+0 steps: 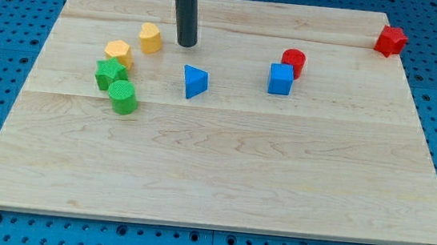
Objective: Point your arm towards green circle
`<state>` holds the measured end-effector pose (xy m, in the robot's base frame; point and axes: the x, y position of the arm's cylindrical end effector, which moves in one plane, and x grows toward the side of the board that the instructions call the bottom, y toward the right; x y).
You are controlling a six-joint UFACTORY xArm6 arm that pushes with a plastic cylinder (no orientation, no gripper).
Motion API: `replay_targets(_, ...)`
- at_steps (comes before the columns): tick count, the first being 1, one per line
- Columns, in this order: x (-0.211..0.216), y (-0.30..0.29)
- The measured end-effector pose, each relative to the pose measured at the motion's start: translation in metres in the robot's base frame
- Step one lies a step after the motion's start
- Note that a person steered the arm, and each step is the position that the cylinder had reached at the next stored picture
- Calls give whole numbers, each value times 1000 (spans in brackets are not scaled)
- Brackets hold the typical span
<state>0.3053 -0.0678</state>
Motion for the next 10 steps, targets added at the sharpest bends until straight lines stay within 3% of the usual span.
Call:
replay_targets(3, -2, -70)
replay_targets(5, -20, -53)
replay_targets(6, -52, -82)
replay_targets(7, -51, -154)
replay_targets(8, -34, -186)
replay_targets(10, 101, -179)
